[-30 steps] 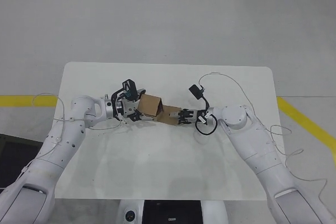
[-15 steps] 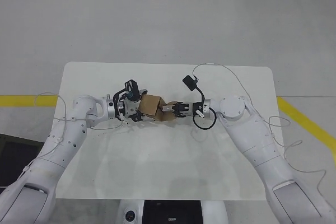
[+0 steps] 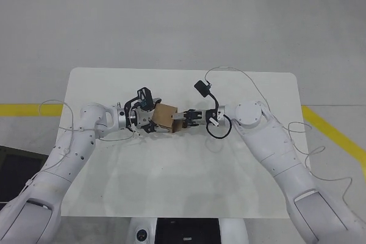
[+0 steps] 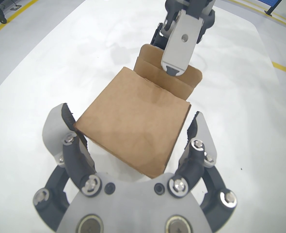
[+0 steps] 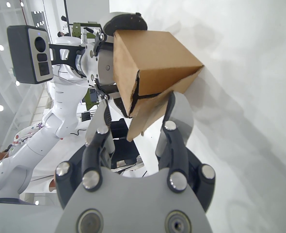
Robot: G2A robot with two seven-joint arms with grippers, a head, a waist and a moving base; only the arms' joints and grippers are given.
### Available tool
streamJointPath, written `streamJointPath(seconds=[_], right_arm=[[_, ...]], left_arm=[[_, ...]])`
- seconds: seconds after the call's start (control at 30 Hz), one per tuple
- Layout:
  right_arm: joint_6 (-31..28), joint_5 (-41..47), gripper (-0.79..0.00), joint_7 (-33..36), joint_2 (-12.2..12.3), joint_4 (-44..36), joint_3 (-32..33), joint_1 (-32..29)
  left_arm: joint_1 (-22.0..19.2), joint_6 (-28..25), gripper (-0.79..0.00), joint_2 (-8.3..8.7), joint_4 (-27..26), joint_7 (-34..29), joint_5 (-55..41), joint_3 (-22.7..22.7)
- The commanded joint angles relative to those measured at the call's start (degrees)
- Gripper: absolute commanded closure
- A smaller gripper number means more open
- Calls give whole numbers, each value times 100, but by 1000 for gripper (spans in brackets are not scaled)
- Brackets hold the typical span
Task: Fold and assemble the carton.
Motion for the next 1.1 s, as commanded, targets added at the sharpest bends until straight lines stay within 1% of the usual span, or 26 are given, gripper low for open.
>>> streamJointPath(seconds=[0.0,0.07,0.1,0.23,0.33,0.4,0.53,0.67,0.77,0.87,0.97,1.07], right_arm=[[-38,161,-508,-35,-7,12,41,-30],[-64,227,-440,-14,-11,26,53,-40],[-69,286,-422,-7,-14,35,64,-49],[-118,580,-382,-60,-33,63,122,-110],[-130,618,-354,-44,-40,99,122,-103],[-150,635,-311,-25,-44,134,118,-101],[-160,660,-323,22,-49,231,114,-90],[-175,722,-314,52,-55,314,120,-102],[-190,768,-302,64,-67,361,112,-102],[-214,852,-271,67,-81,407,111,-107],[-261,950,-277,63,-103,468,97,-121],[-326,993,-265,51,-125,554,72,-115]], left_arm=[[-3,0,-785,3,-2,-9,1,10],[-5,0,-785,1,-6,-14,-2,25],[-9,0,-785,-1,-6,-16,-7,33],[-39,0,-785,-14,-1,-46,-15,73],[-60,0,-785,-23,20,-56,-16,96],[-71,0,-785,-28,36,-63,-20,110],[-95,0,-785,-36,74,-88,-25,132],[-114,0,-785,-45,106,-106,-40,145],[-124,0,-785,-50,121,-124,-46,155],[-136,0,-785,-54,135,-137,-54,163],[-150,0,-785,-59,148,-149,-46,168],[-160,0,-785,-64,156,-160,-42,178]])
